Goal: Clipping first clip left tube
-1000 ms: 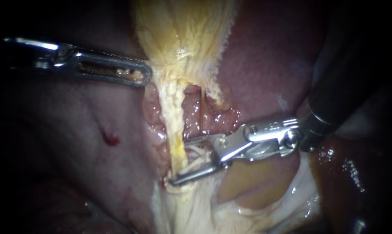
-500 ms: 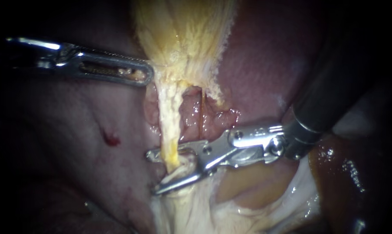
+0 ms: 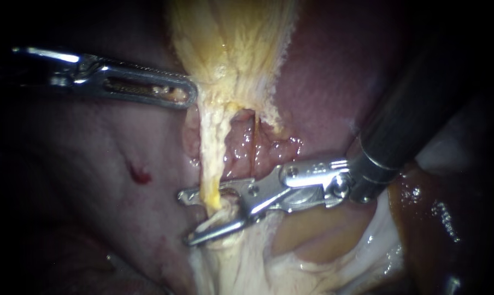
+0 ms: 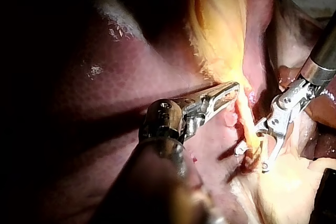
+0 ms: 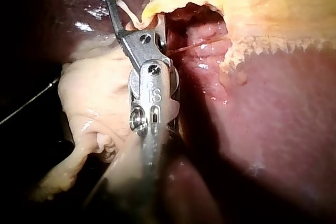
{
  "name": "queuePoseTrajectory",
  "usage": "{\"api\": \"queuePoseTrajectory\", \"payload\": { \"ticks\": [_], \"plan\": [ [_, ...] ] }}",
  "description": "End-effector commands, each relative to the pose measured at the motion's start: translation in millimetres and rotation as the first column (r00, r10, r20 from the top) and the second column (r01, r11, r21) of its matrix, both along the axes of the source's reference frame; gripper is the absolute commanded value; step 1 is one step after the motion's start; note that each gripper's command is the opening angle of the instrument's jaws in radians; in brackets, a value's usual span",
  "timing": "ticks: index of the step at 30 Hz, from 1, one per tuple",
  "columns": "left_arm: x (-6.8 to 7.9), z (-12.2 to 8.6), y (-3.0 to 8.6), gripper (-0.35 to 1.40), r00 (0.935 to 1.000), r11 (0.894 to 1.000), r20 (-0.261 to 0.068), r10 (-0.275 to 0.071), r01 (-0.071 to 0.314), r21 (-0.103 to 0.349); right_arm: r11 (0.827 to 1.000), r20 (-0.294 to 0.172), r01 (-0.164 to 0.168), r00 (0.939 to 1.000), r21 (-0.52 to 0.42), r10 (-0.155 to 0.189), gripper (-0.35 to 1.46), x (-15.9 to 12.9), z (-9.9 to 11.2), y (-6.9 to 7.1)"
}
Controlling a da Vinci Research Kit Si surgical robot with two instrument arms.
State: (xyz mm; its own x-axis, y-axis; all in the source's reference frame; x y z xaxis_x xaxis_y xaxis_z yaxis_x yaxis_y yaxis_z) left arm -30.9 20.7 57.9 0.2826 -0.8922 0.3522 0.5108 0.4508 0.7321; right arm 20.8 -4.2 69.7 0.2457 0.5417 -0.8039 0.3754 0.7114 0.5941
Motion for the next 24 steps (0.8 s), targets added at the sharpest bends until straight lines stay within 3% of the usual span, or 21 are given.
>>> {"api": "queuePoseTrajectory", "payload": {
  "ticks": [1,24],
  "plan": [
    [0.1,0.1,0.0,-0.35,1.0,1.0,0.001,0.001,-0.001,0.0,1.0,-0.002,0.003,1.0,0.0,-0.003,0.49,-0.3,-0.2,0.0],
    [0.6,0.6,0.5,-0.35,1.0,1.0,0.002,0.003,-0.003,0.001,1.0,-0.014,0.023,0.9996,0.0,-0.023,0.49,-1.1,-2.7,-1.7]
  ]
}}
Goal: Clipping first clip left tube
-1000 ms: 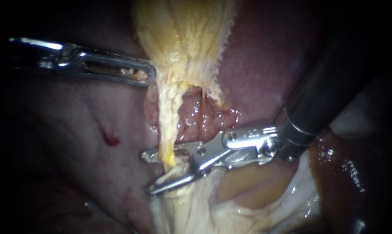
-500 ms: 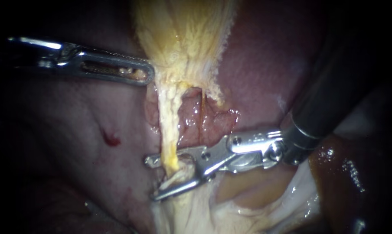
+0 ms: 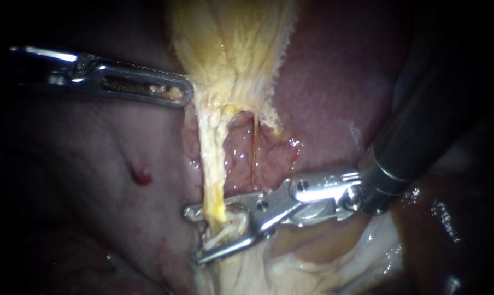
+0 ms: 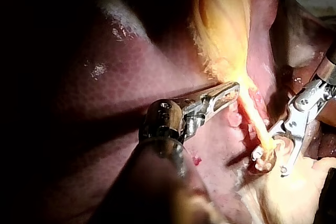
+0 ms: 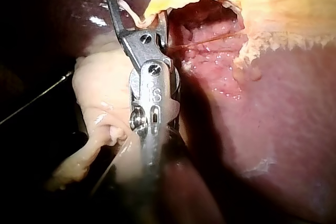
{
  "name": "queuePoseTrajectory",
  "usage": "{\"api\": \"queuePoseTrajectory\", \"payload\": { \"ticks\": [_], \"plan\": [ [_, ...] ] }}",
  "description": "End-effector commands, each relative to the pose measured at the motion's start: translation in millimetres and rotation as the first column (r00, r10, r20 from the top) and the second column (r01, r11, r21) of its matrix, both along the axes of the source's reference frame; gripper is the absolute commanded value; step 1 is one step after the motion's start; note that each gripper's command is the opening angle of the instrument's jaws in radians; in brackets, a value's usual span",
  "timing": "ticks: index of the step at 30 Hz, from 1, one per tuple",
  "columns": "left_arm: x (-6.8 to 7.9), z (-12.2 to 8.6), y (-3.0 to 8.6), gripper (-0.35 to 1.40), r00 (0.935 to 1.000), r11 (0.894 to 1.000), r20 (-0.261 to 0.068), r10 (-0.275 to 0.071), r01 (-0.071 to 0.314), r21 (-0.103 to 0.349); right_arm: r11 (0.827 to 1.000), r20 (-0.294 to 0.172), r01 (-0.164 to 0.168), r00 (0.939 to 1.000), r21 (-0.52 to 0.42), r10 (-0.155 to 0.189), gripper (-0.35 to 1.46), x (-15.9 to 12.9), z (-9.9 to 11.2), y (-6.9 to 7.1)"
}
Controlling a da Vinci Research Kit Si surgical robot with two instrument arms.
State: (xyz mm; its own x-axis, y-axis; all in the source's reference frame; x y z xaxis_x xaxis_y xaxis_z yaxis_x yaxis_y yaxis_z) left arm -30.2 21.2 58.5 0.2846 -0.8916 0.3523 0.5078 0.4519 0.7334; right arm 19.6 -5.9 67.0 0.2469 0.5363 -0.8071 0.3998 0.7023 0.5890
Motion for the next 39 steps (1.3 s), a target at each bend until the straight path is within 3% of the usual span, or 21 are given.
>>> {"api": "queuePoseTrajectory", "payload": {
  "ticks": [1,15,23,27,34,39],
  "plan": [
    [0.0,0.0,0.0,-0.35,1.0,1.0,0.0,0.0,0.0,0.0,1.0,0.0,0.0,1.0,0.0,0.0,0.49,0.0,0.0,0.0],
    [0.0,0.0,0.0,-0.35,1.0,1.0,0.0,0.0,0.0,0.0,1.0,0.011,-0.011,0.9999,0.01,0.011,0.33,-0.6,0.3,0.5],
    [0.0,0.0,0.0,-0.35,1.0,1.0,0.0,0.0,0.0,0.0,1.0,0.015,-0.015,0.9998,0.022,0.014,-0.02,-0.9,0.4,0.7],
    [0.0,0.0,0.0,-0.35,1.0,1.0,0.0,0.0,0.0,0.0,0.999,0.029,-0.016,0.9994,0.03,0.015,-0.35,-1.0,0.1,1.1],
    [0.0,0.0,0.0,-0.35,1.0,1.0,0.0,0.0,0.0,0.0,0.999,0.07,-0.003,0.9975,0.043,0.0,-0.35,-1.3,-0.7,2.0],
    [0.0,0.0,0.0,-0.35,1.0,1.0,0.0,0.0,0.0,0.0,0.999,0.084,0.005,0.9964,0.042,-0.008,-0.35,-1.5,-0.7,1.9]
  ]
}}
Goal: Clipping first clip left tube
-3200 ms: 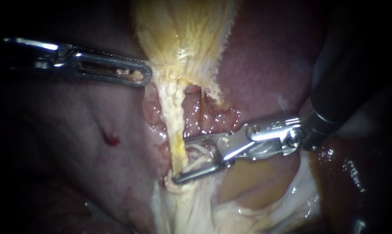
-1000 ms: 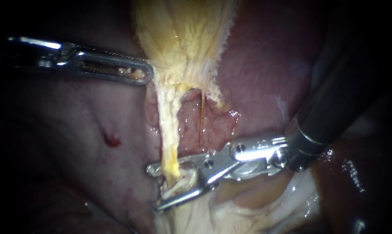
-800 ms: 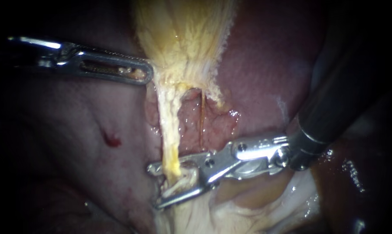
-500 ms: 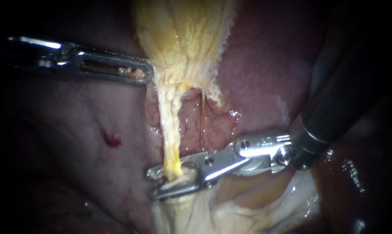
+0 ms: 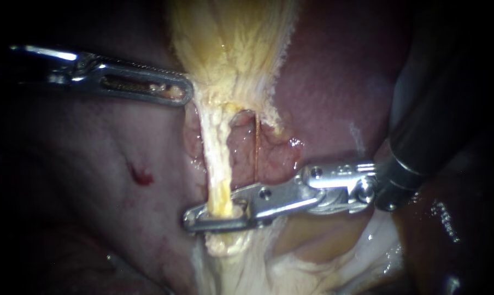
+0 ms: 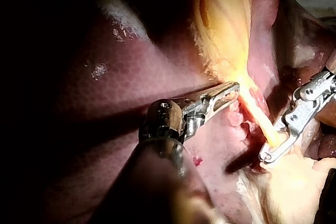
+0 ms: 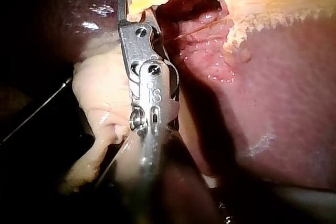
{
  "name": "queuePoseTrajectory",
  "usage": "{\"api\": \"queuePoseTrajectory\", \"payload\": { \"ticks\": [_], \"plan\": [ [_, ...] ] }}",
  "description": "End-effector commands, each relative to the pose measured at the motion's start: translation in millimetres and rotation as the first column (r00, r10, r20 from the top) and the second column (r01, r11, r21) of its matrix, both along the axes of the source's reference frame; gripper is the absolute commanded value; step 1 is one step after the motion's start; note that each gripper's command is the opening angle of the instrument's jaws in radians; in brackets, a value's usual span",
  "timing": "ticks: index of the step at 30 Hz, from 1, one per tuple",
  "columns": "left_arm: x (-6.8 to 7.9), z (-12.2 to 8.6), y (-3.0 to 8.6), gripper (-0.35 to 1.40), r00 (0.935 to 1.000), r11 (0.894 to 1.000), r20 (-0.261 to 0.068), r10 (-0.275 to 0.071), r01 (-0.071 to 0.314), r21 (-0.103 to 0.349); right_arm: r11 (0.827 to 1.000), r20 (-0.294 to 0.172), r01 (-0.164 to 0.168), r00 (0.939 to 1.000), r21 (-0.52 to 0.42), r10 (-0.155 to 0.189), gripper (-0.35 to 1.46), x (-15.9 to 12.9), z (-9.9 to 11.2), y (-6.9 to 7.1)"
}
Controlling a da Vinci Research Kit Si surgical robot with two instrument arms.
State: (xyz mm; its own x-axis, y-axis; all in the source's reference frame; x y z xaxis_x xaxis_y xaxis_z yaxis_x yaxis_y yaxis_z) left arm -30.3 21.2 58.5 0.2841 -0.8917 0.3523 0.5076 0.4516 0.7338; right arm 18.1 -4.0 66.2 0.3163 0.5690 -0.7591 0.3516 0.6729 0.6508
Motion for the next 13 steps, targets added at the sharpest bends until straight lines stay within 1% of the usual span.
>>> {"api": "queuePoseTrajectory", "payload": {
  "ticks": [1,13],
  "plan": [
    [0.0,0.0,0.0,-0.35,1.0,1.0,0.0,0.0,0.0,0.0,1.0,0.0,0.001,1.0,-0.002,-0.001,-0.35,0.0,0.1,-0.1],
    [0.0,0.0,0.0,-0.35,1.0,1.0,0.0,0.0,0.0,0.0,1.0,0.006,0.002,1.0,0.001,-0.002,-0.35,0.0,0.4,-0.1]
  ]
}}
